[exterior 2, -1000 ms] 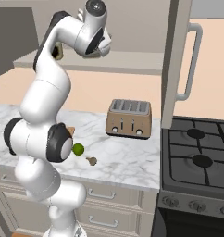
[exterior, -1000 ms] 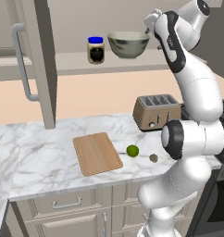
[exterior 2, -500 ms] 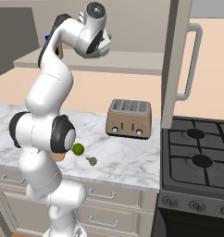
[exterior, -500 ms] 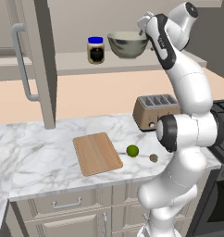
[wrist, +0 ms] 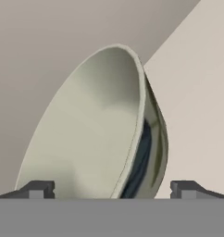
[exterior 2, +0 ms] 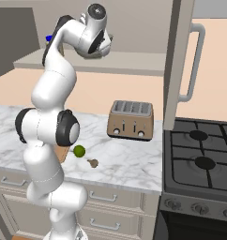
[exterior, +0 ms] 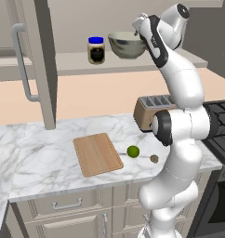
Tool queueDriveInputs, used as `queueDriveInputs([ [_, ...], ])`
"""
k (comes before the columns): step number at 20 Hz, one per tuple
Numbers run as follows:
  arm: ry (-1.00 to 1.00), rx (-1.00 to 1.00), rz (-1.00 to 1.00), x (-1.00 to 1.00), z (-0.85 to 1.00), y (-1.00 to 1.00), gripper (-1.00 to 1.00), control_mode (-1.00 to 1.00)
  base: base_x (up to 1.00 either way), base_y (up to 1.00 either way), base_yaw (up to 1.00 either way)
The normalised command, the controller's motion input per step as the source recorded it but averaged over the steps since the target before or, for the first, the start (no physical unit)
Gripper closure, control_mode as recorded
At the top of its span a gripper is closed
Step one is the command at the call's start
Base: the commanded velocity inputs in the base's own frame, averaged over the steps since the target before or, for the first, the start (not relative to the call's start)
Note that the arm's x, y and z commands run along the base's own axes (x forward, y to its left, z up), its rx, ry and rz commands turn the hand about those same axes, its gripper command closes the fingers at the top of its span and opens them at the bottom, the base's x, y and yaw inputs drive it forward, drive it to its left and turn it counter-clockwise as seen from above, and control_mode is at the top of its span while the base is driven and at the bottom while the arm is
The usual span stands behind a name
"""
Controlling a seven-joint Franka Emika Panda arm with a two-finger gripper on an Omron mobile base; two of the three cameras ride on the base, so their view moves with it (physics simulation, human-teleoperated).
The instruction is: Open the cabinet. Place the bowl and condiment on the counter. Then place the lime and garlic on the cutting board.
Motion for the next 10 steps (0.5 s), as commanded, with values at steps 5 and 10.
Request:
queueDriveInputs([
  [5,0.05,0.0,0.0,0.07,0.0,0.02,-1.0,-1.0,0.0,0.0,0.0],
  [10,0.0,0.0,0.0,0.0,0.0,0.0,1.0,-1.0,0.0,0.0,0.0],
])
